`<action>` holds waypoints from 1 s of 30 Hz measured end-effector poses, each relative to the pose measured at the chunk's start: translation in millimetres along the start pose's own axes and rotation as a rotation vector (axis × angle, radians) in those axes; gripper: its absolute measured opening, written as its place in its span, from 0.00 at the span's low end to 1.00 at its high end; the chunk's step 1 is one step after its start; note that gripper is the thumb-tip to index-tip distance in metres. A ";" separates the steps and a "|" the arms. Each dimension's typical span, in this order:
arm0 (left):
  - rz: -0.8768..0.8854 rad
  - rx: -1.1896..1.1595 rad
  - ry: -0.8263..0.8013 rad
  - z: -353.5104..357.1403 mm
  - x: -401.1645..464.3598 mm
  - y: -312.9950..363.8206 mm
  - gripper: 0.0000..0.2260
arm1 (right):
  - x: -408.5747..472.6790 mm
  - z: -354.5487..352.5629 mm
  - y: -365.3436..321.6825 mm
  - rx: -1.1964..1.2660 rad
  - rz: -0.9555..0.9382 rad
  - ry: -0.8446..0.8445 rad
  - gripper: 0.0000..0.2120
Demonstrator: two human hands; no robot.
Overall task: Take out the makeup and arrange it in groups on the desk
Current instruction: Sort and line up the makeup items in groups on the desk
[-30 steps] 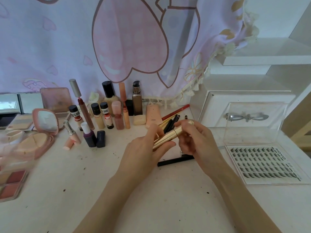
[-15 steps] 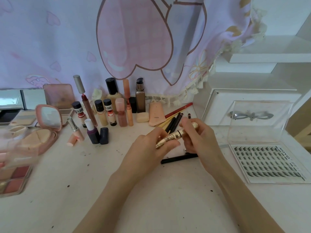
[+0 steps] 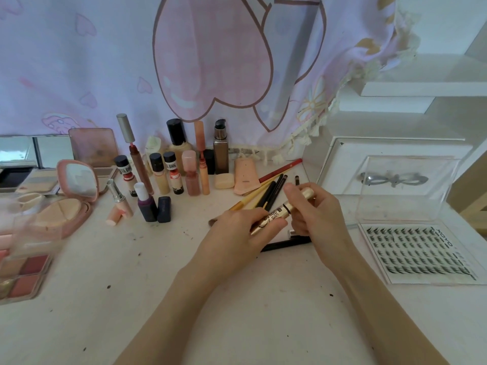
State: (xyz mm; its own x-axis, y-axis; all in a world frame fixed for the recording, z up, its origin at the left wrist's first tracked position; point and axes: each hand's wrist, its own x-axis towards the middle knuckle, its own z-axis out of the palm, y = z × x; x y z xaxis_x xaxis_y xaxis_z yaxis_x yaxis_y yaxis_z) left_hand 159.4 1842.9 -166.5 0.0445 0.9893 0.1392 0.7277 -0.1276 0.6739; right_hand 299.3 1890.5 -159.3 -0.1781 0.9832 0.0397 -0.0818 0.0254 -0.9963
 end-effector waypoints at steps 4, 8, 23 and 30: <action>-0.010 -0.084 0.026 -0.7 -0.2 3.9 0.07 | 2.3 0.6 -0.1 0.143 -0.045 0.005 0.04; -0.012 -0.037 0.047 0.2 0.3 1.1 0.12 | 3.0 -2.1 -0.4 0.076 -0.066 -0.011 0.02; -0.049 -0.087 0.078 0.3 1.0 0.9 0.14 | 3.4 -3.1 0.2 0.142 -0.013 -0.041 0.06; 0.032 -0.062 0.041 -5.6 0.9 0.4 0.10 | 4.5 -2.3 -1.4 0.234 0.024 -0.006 0.05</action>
State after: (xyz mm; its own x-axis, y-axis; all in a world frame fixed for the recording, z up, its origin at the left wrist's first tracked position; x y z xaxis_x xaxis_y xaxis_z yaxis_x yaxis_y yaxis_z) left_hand 155.9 1843.3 -162.1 0.0380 0.9811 0.1895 0.6822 -0.1641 0.7125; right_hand 300.9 1895.3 -157.9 -0.1881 0.9820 0.0172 -0.3026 -0.0413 -0.9522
